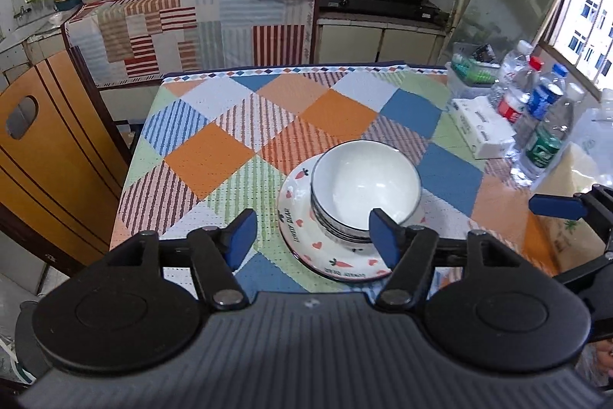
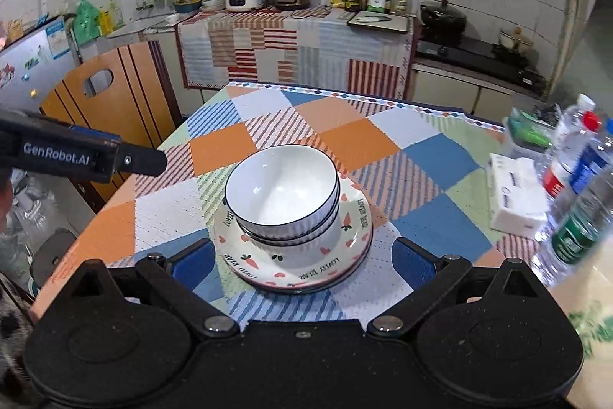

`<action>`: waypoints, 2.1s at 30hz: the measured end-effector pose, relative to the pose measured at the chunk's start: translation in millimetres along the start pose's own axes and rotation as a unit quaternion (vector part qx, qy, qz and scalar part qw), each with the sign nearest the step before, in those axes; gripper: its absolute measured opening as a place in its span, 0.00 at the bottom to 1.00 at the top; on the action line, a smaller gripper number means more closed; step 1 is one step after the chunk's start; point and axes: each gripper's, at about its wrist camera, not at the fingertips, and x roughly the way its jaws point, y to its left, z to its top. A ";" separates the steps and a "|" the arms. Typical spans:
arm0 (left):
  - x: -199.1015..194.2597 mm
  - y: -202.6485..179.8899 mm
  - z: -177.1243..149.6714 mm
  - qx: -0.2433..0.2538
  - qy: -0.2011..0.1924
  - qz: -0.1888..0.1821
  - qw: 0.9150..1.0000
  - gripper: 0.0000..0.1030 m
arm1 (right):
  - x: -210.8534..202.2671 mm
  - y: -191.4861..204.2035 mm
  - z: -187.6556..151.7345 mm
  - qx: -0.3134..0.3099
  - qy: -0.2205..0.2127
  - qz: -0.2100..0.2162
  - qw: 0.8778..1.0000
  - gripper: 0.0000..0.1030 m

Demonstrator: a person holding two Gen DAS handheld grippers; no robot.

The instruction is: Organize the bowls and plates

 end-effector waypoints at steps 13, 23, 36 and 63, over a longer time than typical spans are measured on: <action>-15.5 -4.7 -28.6 -0.004 0.008 0.005 1.000 0.83 | -50.7 -0.8 -6.6 0.026 0.014 -0.045 0.999 0.99; -19.3 -11.1 -40.3 0.009 0.009 0.031 0.999 1.00 | -58.5 8.9 -19.8 0.032 0.009 -0.062 0.998 0.99; -27.5 -9.0 -49.2 -0.001 0.009 0.050 0.999 1.00 | -54.4 15.5 -25.2 0.023 -0.004 -0.078 0.997 0.99; -35.0 -28.5 -61.6 0.039 0.006 0.074 0.997 1.00 | -50.4 2.5 -35.1 0.040 0.025 -0.110 0.993 0.99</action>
